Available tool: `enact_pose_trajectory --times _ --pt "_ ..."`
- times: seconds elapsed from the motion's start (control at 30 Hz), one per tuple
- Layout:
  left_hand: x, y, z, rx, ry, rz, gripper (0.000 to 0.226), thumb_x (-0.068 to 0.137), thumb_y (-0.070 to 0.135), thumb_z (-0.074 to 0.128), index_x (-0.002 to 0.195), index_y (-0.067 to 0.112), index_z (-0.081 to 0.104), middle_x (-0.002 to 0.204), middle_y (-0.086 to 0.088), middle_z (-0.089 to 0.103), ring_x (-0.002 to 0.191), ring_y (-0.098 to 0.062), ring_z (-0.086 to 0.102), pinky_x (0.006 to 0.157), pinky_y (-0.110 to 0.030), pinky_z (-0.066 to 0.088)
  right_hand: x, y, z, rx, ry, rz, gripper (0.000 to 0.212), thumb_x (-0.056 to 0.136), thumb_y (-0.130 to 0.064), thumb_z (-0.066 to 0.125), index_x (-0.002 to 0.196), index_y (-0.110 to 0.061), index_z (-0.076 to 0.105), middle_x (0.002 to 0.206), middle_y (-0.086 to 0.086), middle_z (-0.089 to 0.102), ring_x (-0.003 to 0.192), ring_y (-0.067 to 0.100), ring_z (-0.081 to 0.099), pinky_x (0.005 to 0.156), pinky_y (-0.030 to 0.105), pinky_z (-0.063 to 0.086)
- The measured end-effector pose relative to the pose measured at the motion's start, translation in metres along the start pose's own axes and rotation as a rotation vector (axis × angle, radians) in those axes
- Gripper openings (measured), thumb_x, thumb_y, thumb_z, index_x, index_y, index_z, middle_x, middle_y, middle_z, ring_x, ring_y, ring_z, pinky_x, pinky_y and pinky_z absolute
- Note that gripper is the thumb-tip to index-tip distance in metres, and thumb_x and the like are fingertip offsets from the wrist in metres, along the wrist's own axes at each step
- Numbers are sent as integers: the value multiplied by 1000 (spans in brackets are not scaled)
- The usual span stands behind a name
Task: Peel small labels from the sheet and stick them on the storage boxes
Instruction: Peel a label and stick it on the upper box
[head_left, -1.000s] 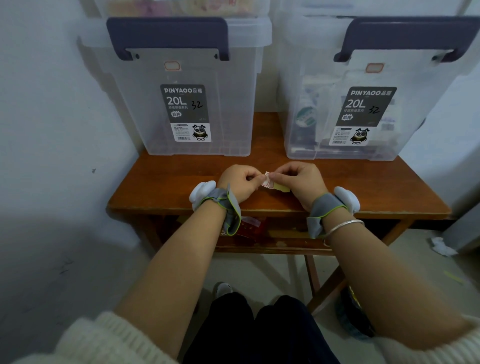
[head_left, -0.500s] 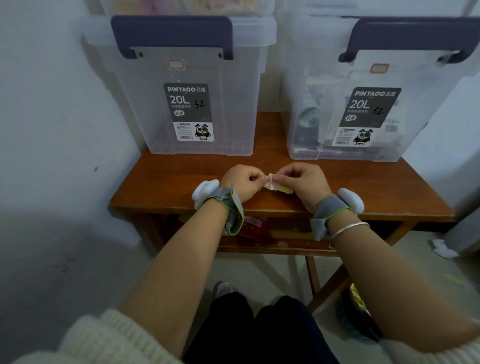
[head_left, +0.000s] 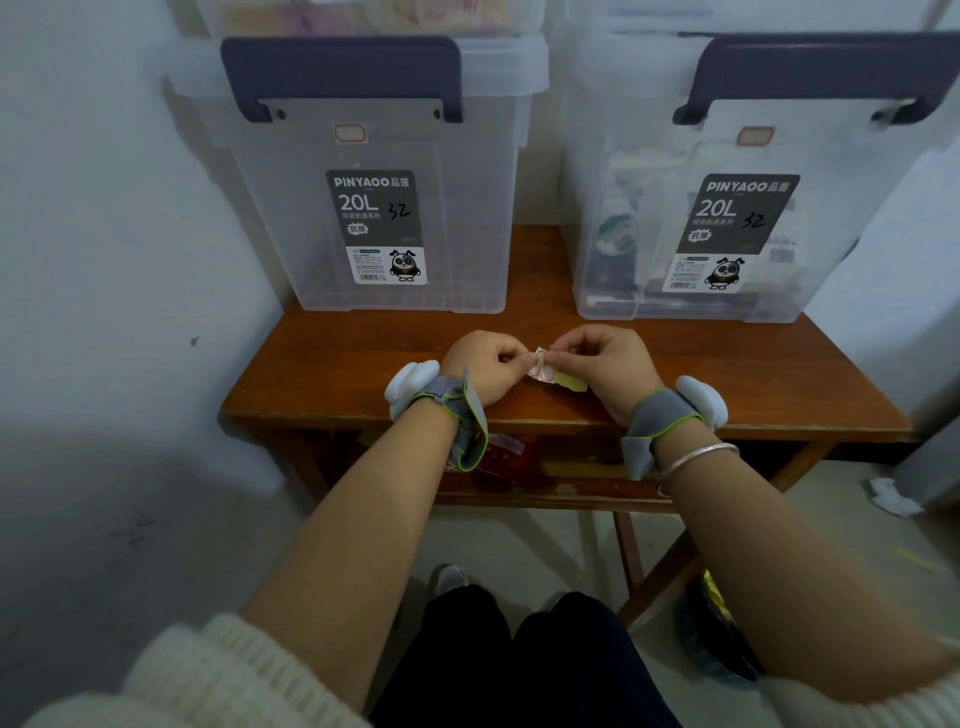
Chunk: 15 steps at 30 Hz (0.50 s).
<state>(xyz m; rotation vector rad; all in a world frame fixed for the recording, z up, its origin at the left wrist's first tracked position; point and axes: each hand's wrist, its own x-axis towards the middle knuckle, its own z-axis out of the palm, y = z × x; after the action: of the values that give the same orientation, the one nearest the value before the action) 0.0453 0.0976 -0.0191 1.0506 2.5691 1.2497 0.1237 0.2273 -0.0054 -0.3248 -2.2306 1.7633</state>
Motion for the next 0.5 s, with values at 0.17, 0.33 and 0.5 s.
enact_pose_trajectory --times 0.17,0.33,0.5 --pt "0 1 0 -2 7 -5 25 89 23 56 79 4 70 55 12 50 53 -4 44 53 -22 34 0 0 0 -2 3 -3 20 74 -2 66 62 -16 59 64 4 52 61 14 47 59 24 41" --pt "1 0 1 -17 19 -15 25 89 22 57 77 4 69 55 13 50 53 -4 44 55 -23 34 1 0 -1 -16 6 -17 22 74 0 66 62 -17 58 64 2 51 60 12 48 57 20 43" --pt "2 -1 0 -34 28 -31 22 89 19 56 79 5 70 56 11 50 54 -6 44 62 -29 38 2 3 1 -44 18 -52 16 75 2 63 70 -12 59 65 -2 53 62 9 50 57 12 46"
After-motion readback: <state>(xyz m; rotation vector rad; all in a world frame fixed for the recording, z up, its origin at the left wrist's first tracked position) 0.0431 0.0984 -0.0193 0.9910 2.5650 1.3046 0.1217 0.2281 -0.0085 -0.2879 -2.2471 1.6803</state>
